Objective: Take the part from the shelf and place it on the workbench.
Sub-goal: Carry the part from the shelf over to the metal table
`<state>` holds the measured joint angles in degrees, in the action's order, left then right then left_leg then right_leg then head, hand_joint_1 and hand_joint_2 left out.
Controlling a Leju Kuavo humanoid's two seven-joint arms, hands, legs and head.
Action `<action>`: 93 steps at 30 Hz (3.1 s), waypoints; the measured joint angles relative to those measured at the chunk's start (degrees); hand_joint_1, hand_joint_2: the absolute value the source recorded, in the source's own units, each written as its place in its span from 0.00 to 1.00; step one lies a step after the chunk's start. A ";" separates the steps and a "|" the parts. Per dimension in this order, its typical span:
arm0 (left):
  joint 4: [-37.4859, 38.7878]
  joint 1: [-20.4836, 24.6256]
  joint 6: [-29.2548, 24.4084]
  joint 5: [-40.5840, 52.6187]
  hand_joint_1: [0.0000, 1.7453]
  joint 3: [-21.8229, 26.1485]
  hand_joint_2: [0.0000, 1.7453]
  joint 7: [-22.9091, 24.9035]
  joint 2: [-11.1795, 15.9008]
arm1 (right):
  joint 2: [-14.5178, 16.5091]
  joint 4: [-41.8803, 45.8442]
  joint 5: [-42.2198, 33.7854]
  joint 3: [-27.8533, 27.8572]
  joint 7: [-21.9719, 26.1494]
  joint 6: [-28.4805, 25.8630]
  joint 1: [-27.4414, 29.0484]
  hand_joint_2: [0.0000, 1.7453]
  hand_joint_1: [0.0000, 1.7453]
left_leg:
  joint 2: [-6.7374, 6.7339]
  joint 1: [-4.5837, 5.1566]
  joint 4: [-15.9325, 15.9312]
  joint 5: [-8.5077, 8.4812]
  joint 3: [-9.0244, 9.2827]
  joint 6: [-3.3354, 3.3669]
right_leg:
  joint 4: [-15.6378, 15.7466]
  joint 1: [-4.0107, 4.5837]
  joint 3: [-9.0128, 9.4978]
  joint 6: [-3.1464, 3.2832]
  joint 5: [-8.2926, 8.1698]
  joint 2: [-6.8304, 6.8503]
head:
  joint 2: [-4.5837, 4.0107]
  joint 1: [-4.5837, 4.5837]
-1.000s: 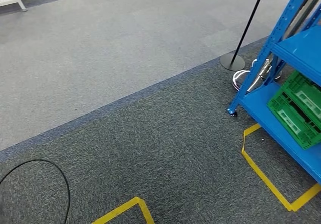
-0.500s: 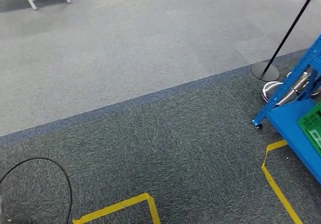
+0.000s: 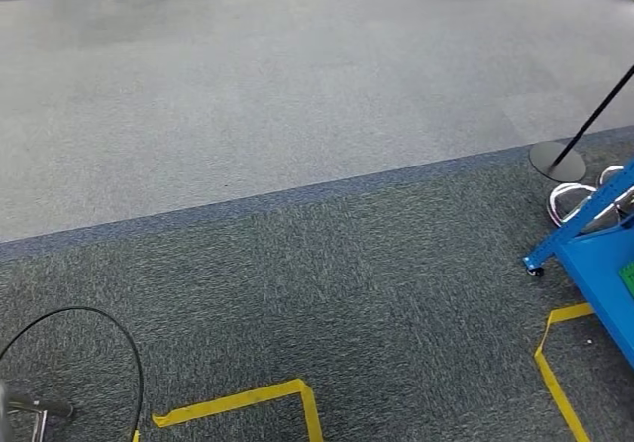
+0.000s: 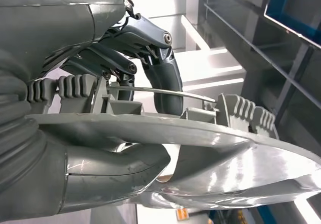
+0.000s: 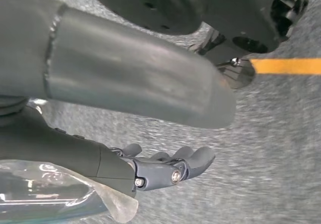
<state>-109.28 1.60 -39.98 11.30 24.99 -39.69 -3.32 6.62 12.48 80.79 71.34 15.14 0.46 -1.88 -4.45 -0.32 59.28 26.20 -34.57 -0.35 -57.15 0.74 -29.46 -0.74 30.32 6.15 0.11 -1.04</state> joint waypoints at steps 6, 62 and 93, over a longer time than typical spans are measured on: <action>0.65 0.23 -0.02 0.38 1.00 -0.90 1.00 0.00 -0.37 | 0.05 -0.01 0.55 -0.08 0.08 0.24 -0.10 0.00 0.00 | 6.09 -0.04 -0.08 -0.21 -0.43 1.72 | -6.00 -0.67 -3.67 -0.93 2.33 -5.14 | 0.00 0.33; 1.52 -0.11 -0.07 1.51 1.00 -4.01 1.00 0.00 -1.04 | 0.52 -0.10 1.34 -0.07 1.06 2.00 0.22 0.00 0.00 | 6.15 -0.17 0.06 0.53 -0.05 2.50 | -17.28 -1.05 -9.64 -1.59 6.64 -6.05 | 0.00 0.87; 1.50 -2.09 0.00 3.27 1.00 -6.10 1.00 0.00 -0.72 | 0.72 -0.07 1.17 0.01 0.32 -0.07 0.12 0.00 0.00 | 4.80 -0.49 -0.18 1.33 0.82 2.09 | -16.84 -1.43 -10.95 -1.97 5.00 -6.21 | 0.00 0.68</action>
<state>-107.78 -0.49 -39.98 14.57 18.89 -39.69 -4.04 7.34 12.41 81.96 71.35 15.46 0.39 -1.76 0.34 -0.81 59.10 27.53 -33.75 1.74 -73.99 -0.69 -40.42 -2.71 35.33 -0.06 0.11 -0.36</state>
